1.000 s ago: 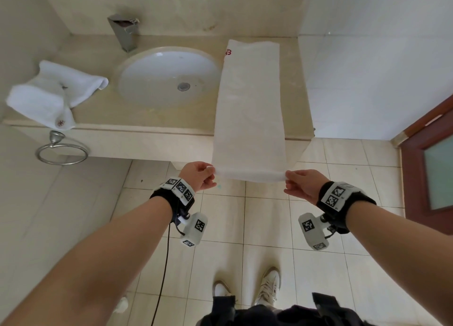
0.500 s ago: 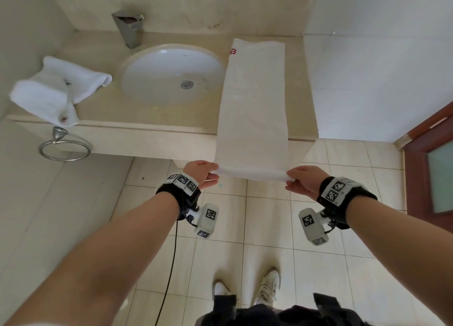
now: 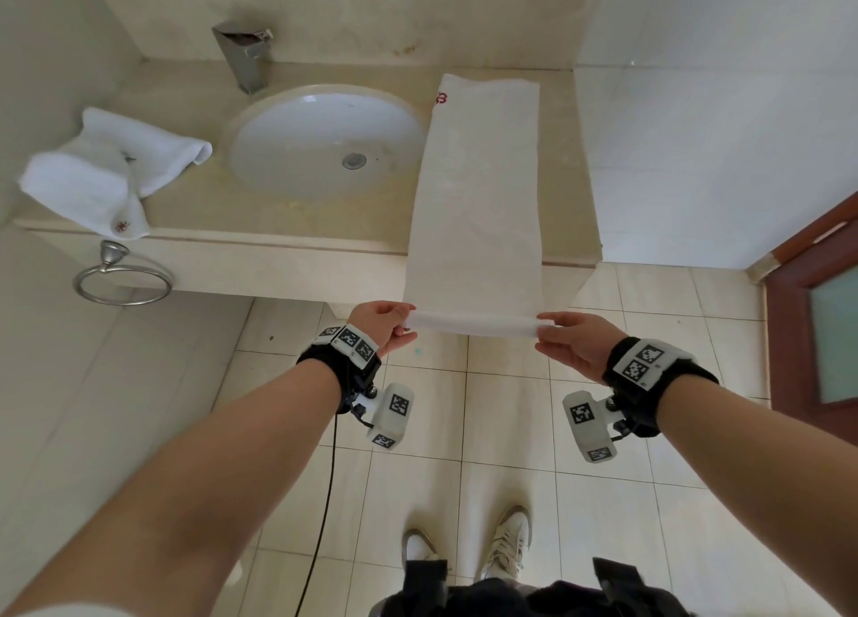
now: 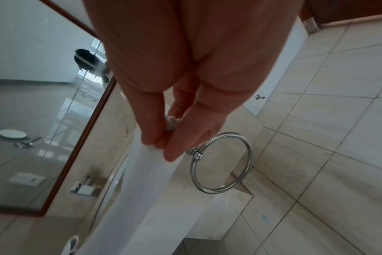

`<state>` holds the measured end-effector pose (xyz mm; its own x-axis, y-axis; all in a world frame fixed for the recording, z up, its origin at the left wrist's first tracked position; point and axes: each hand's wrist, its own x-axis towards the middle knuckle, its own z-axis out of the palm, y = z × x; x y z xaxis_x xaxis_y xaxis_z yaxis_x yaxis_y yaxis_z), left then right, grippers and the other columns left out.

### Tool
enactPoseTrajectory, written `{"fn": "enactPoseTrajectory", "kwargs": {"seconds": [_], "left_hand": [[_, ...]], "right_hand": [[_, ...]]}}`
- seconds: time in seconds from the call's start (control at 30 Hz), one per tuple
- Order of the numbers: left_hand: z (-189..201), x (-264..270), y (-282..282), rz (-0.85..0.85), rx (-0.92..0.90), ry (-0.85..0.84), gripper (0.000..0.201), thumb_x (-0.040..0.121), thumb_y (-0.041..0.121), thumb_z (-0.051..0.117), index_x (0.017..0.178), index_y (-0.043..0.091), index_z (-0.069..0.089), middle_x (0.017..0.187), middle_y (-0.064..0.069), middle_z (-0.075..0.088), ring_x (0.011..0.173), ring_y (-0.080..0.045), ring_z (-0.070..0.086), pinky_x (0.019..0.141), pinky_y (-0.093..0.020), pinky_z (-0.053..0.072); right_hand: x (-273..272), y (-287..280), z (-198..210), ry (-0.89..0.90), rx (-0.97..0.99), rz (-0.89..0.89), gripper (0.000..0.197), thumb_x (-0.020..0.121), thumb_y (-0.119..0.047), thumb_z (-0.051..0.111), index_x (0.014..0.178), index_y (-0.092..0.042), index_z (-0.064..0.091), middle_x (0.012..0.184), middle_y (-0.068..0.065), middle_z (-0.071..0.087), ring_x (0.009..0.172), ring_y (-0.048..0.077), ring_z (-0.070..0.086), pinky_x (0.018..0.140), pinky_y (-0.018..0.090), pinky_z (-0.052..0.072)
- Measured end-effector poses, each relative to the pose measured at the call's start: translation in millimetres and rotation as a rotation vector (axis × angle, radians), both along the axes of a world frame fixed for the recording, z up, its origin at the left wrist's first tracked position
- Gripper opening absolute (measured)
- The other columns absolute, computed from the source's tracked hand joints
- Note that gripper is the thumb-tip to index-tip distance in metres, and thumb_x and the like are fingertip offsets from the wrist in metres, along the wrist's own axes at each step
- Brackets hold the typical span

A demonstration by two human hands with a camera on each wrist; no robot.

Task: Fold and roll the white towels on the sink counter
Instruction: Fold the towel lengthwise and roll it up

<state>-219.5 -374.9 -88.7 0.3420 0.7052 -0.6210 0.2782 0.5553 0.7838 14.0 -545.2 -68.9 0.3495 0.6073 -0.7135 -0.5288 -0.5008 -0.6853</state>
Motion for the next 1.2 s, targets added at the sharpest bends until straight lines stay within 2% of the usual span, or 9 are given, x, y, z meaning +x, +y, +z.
{"fn": "enactPoseTrajectory", "kwargs": {"seconds": [0.17,0.27,0.4,0.57,0.67,0.87,0.97,1.1,1.2], "left_hand": [[1.0,2.7,3.2,-0.020,-0.029,-0.020,0.013,0.096,0.011,0.052,0.093,0.007,0.064,0.073,-0.007,0.050,0.064,-0.011,0.051,0.078,-0.034,0.058],[6.0,2.9,3.0,-0.034,-0.084,-0.081,0.010,0.093,0.007,0.056,0.099,0.005,0.064,0.078,-0.007,0.053,0.069,-0.012,0.054,0.078,-0.033,0.059],[9.6,1.7,4.3,-0.090,-0.101,-0.098,0.022,0.085,-0.008,0.060,0.103,0.005,0.063,0.105,-0.014,0.059,0.093,-0.021,0.063,0.076,-0.032,0.059],[5.2,4.0,7.6,-0.159,0.039,0.036,0.022,0.090,0.005,0.059,0.113,0.002,0.059,0.075,-0.007,0.053,0.067,-0.013,0.056,0.081,-0.041,0.058],[3.4,6.9,5.1,-0.175,0.067,0.084,0.021,0.094,0.012,0.056,0.112,0.002,0.056,0.077,-0.008,0.056,0.068,-0.015,0.058,0.084,-0.046,0.055],[1.6,10.7,1.5,-0.111,-0.020,0.037,0.017,0.094,0.016,0.057,0.107,0.005,0.054,0.098,-0.014,0.066,0.082,-0.021,0.069,0.076,-0.035,0.059],[2.1,12.1,3.0,0.027,-0.052,-0.010,0.021,0.087,0.013,0.066,0.103,0.004,0.055,0.090,-0.016,0.068,0.075,-0.021,0.069,0.080,-0.038,0.058],[3.1,15.0,3.4,0.137,-0.089,-0.057,0.031,0.084,0.016,0.069,0.106,-0.001,0.056,0.078,-0.012,0.066,0.058,-0.014,0.067,0.076,-0.038,0.059],[1.8,17.8,2.8,0.145,-0.084,-0.080,0.030,0.089,0.016,0.063,0.110,-0.003,0.056,0.075,-0.009,0.060,0.055,-0.011,0.063,0.076,-0.036,0.059]], "right_hand": [[-2.3,0.3,-5.8,-0.131,-0.068,0.043,0.018,0.094,-0.019,0.059,0.101,-0.002,0.060,0.073,0.007,0.058,0.065,0.014,0.059,0.061,0.025,0.060],[-0.3,2.8,-5.9,-0.166,-0.109,0.056,0.025,0.094,-0.025,0.058,0.093,0.000,0.058,0.068,0.005,0.054,0.058,0.011,0.053,0.065,0.030,0.061],[3.9,7.2,-6.7,-0.191,-0.152,0.065,0.029,0.094,-0.029,0.058,0.093,0.000,0.058,0.070,0.007,0.059,0.060,0.013,0.057,0.072,0.035,0.060],[4.2,14.2,-4.4,-0.156,-0.171,0.013,0.026,0.093,-0.026,0.060,0.089,-0.001,0.055,0.082,0.014,0.064,0.070,0.019,0.064,0.081,0.038,0.057],[4.3,17.6,0.5,-0.128,-0.155,-0.010,0.016,0.091,-0.016,0.062,0.094,-0.003,0.054,0.090,0.015,0.061,0.067,0.017,0.063,0.073,0.035,0.059],[7.1,18.3,0.1,-0.195,-0.134,0.047,0.011,0.089,-0.013,0.065,0.100,-0.012,0.064,0.100,0.013,0.061,0.069,0.017,0.063,0.076,0.037,0.059],[8.4,16.3,0.3,-0.152,-0.090,0.040,0.018,0.089,-0.014,0.065,0.106,-0.008,0.064,0.104,0.013,0.061,0.076,0.015,0.063,0.081,0.036,0.058],[12.2,13.3,3.3,-0.095,-0.016,0.093,0.024,0.085,0.003,0.064,0.107,-0.008,0.063,0.107,0.012,0.059,0.087,0.018,0.064,0.073,0.027,0.060],[16.0,11.9,1.5,-0.135,-0.033,0.125,0.027,0.084,0.002,0.065,0.110,-0.007,0.064,0.098,0.013,0.064,0.079,0.016,0.065,0.070,0.027,0.060]]}}
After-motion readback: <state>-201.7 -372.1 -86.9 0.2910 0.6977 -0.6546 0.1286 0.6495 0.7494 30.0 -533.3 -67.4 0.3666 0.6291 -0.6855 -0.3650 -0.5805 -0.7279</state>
